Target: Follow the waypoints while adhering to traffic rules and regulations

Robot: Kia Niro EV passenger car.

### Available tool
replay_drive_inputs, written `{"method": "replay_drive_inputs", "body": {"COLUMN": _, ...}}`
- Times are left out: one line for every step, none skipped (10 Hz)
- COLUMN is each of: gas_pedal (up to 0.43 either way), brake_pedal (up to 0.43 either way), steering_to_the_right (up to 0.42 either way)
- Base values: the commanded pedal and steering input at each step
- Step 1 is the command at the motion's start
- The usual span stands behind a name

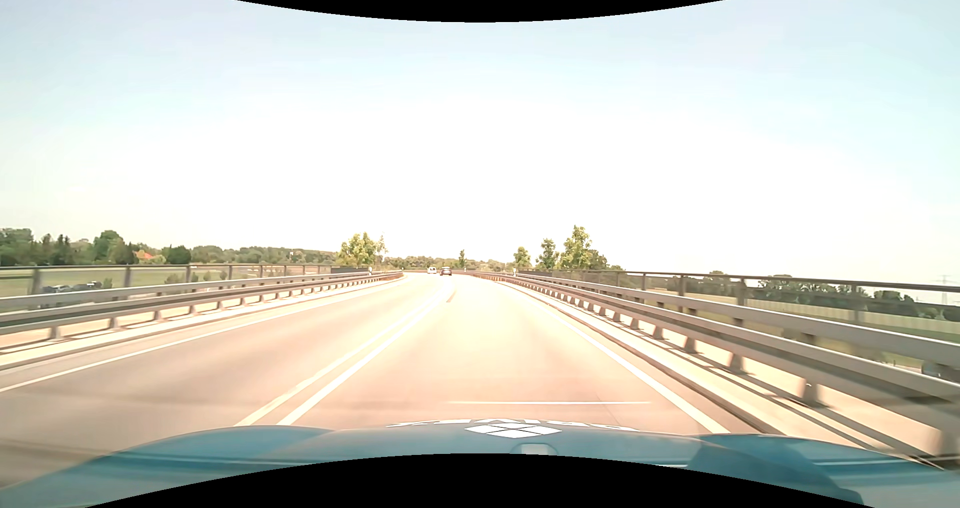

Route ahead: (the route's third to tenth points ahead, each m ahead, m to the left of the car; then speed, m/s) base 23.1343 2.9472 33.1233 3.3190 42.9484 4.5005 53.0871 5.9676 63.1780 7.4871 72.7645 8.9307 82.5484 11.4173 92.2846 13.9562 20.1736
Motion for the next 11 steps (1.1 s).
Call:
{"method": "replay_drive_inputs", "body": {"gas_pedal": 0.157, "brake_pedal": 0.000, "steering_to_the_right": -0.015}}
{"method": "replay_drive_inputs", "body": {"gas_pedal": 0.157, "brake_pedal": 0.000, "steering_to_the_right": -0.015}}
{"method": "replay_drive_inputs", "body": {"gas_pedal": 0.157, "brake_pedal": 0.000, "steering_to_the_right": -0.015}}
{"method": "replay_drive_inputs", "body": {"gas_pedal": 0.157, "brake_pedal": 0.000, "steering_to_the_right": -0.015}}
{"method": "replay_drive_inputs", "body": {"gas_pedal": 0.157, "brake_pedal": 0.000, "steering_to_the_right": -0.015}}
{"method": "replay_drive_inputs", "body": {"gas_pedal": 0.157, "brake_pedal": 0.000, "steering_to_the_right": -0.015}}
{"method": "replay_drive_inputs", "body": {"gas_pedal": 0.157, "brake_pedal": 0.000, "steering_to_the_right": -0.015}}
{"method": "replay_drive_inputs", "body": {"gas_pedal": 0.157, "brake_pedal": 0.000, "steering_to_the_right": -0.014}}
{"method": "replay_drive_inputs", "body": {"gas_pedal": 0.157, "brake_pedal": 0.000, "steering_to_the_right": -0.014}}
{"method": "replay_drive_inputs", "body": {"gas_pedal": 0.157, "brake_pedal": 0.000, "steering_to_the_right": -0.014}}
{"method": "replay_drive_inputs", "body": {"gas_pedal": 0.157, "brake_pedal": 0.000, "steering_to_the_right": -0.014}}
